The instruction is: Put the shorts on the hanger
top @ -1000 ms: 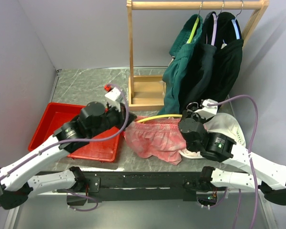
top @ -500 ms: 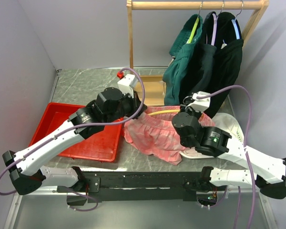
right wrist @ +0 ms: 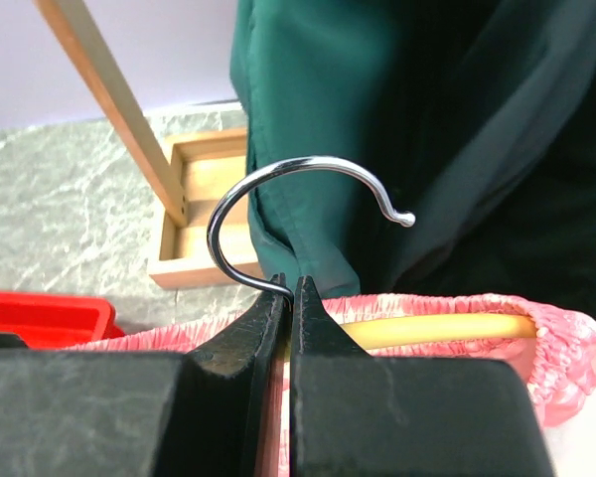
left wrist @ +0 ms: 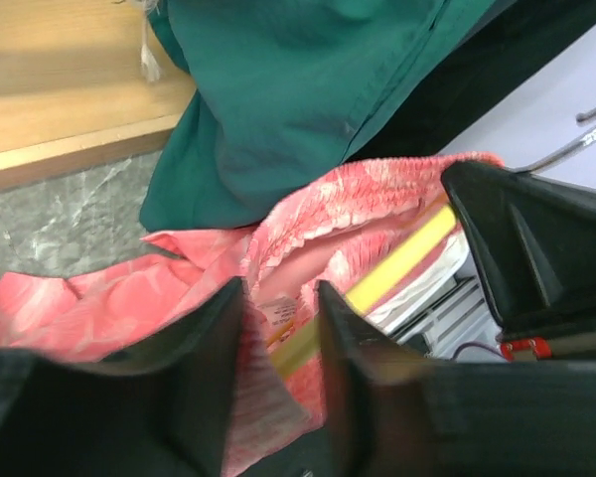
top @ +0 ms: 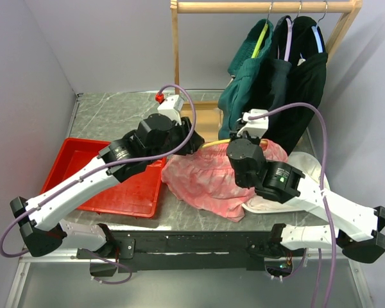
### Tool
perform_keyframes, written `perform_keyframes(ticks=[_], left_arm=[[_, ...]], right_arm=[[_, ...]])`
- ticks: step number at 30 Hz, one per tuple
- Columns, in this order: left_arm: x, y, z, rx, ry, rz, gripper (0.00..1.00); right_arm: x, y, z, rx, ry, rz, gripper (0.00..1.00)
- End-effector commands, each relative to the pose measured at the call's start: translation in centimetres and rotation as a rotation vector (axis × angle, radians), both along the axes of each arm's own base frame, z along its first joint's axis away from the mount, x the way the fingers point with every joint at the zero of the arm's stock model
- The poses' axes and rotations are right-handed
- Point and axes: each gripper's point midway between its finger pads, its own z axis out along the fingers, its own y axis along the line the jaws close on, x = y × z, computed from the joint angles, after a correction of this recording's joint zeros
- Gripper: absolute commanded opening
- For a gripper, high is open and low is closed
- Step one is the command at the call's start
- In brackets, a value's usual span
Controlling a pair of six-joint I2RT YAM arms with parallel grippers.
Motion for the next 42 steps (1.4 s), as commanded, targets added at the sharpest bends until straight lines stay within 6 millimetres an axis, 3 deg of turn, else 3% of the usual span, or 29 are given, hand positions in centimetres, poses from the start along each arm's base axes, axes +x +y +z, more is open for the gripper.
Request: perform_keyframes(ticks=[1,5,12,14,15,17,18,23,25,29,36,42], left_arm=[[-0.5,0.7,3.6,-0.032,-0.054,-0.003,0.48],[0.1,2.5,3.6,0.066,-0.038,0.070,0.99],[0.8,6.6,3.3,0.172,0.015,0.260,0.97],[-0.1,6.8,4.9,0.116,-0.029,0.210,0.96],[-0.5,6.6,4.5,0.122,-0.043,0.170,0.96],[-1.8,7.2,6.7,0.074,-0.134,0.098,0.97],[-3.0,6.6,6.3,0.085,-0.149,0.006,0.96],[-6.9,8.2,6.8,0.128,-0.257,-0.199,0.96],[-9.2,7.8,5.8,0.121,-0.234,-0.319,0.96],[-12.4,7.2,4.1,0.112,-0.206,-0.496,0.86],[-12.5,6.3,0.5,0.208,-0.140,-0.513,0.83],[-11.4,5.1,-1.0,0.271,-0.142,-0.473,0.80]], right_arm=[[0.5,0.7,3.2,0.066,-0.042,0.056,0.00],[0.3,-0.2,5.0,0.081,-0.061,0.088,0.00],[-1.1,-1.3,8.8,0.090,-0.109,0.197,0.00],[-1.7,-0.1,8.7,0.073,-0.097,0.298,0.00],[-1.9,0.4,8.5,0.069,-0.091,0.326,0.00],[-2.5,1.7,7.6,0.053,-0.068,0.414,0.00],[-2.6,2.1,7.3,0.047,-0.062,0.440,0.00],[-3.6,2.9,6.6,0.045,-0.052,0.524,0.00],[-3.5,2.9,6.4,0.043,-0.046,0.522,0.00],[-3.4,3.2,5.7,0.038,-0.035,0.523,0.00],[-3.0,3.8,5.0,0.034,-0.020,0.516,0.00],[-2.9,4.1,4.8,0.040,-0.011,0.515,0.00]])
